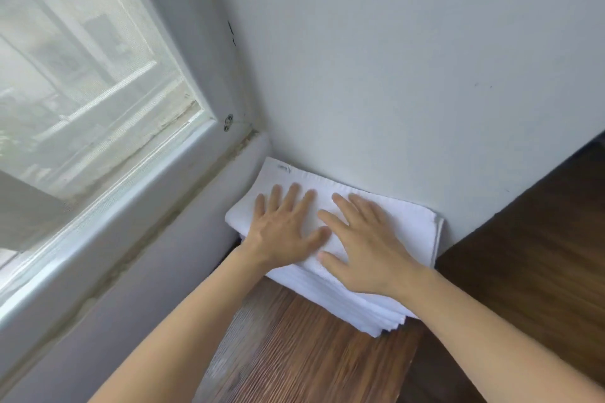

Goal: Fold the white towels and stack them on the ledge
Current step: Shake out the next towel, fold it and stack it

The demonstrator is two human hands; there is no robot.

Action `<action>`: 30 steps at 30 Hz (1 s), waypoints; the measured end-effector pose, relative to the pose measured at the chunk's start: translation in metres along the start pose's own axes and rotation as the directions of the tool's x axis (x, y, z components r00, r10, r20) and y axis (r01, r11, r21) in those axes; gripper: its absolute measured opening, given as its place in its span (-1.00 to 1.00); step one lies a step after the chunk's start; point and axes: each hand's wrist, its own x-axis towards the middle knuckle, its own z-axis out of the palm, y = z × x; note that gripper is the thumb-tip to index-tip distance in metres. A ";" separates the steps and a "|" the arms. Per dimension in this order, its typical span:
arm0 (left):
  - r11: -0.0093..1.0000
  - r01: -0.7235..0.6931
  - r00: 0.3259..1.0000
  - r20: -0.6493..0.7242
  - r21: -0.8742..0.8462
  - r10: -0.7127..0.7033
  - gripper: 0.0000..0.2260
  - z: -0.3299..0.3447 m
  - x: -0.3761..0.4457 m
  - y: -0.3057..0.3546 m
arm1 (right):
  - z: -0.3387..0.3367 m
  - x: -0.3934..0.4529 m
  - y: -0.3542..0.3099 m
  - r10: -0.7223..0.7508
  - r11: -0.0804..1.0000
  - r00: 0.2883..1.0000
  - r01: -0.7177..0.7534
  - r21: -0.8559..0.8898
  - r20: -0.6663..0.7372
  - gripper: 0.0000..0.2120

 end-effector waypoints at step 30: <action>0.990 0.140 0.990 -0.021 -0.023 -0.140 -0.03 0.014 0.032 -0.011 | 0.028 -0.005 0.040 -0.127 0.972 0.989 0.140 -0.190 0.080 -0.11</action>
